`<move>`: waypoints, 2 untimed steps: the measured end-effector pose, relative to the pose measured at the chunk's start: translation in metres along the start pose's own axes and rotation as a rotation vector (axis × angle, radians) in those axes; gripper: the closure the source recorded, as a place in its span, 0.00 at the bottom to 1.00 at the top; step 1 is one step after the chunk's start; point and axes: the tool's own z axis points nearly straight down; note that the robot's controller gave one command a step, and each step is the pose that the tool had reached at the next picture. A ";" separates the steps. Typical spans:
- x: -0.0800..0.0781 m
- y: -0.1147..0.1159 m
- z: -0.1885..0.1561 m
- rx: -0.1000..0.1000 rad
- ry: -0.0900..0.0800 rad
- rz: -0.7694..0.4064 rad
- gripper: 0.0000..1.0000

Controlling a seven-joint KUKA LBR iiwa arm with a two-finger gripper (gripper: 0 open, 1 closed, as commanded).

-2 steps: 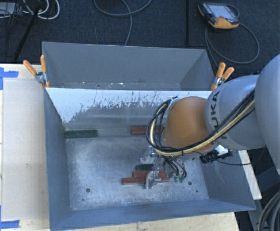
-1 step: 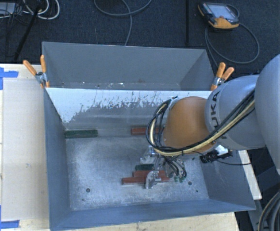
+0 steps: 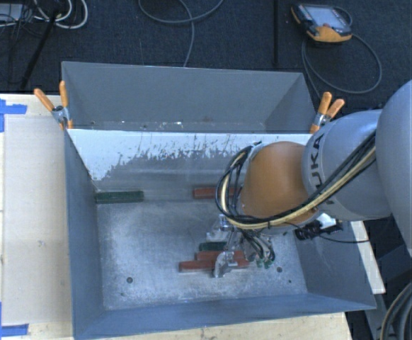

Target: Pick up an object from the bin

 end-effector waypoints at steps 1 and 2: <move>0.000 0.000 -0.003 0.001 0.003 0.001 1.00; 0.001 0.000 -0.006 0.001 0.007 0.001 1.00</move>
Offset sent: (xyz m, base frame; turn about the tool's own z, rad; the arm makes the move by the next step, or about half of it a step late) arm 0.0000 0.0000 0.0303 0.0000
